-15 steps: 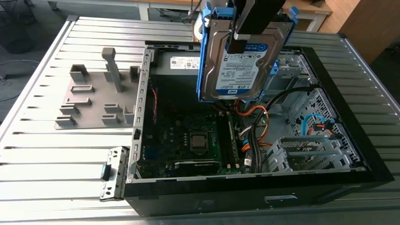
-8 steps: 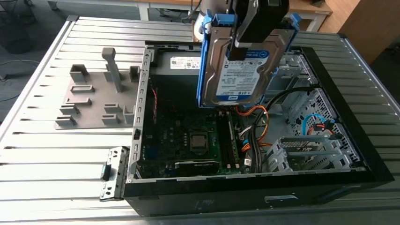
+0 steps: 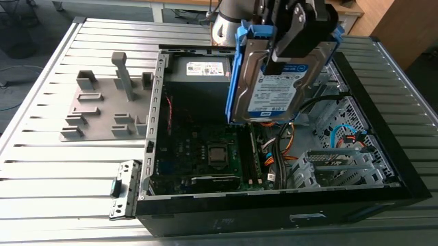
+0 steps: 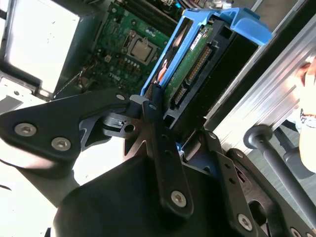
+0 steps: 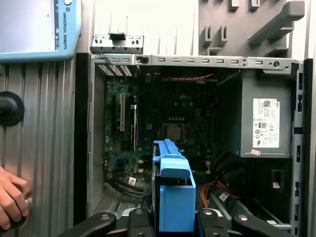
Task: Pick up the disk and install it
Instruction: 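Pick up the disk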
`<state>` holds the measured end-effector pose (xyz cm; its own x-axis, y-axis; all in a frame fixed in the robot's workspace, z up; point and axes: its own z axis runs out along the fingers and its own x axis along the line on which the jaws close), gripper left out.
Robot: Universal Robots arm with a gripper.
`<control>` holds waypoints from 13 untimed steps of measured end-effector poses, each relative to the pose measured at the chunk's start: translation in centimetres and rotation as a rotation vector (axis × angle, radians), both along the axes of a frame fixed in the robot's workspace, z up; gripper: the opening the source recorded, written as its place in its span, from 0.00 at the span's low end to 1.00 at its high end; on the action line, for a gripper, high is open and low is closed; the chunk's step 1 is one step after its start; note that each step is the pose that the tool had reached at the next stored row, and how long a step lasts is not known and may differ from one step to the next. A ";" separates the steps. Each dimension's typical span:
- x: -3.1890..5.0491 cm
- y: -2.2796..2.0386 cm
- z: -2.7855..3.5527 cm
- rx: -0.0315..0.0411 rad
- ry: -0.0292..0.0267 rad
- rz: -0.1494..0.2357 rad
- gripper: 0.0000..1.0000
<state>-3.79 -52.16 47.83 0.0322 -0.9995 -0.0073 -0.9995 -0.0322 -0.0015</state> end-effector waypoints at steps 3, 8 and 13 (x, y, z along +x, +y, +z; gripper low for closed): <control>0.58 -0.32 -0.15 0.0000 0.0002 0.000 0.36; 1.41 -1.31 -0.41 0.0000 0.0003 0.000 0.36; 2.20 -2.50 -0.67 0.0001 0.0004 0.000 0.36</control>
<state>-1.58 -54.66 47.16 0.0322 -0.9995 -0.0075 -0.9995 -0.0321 -0.0011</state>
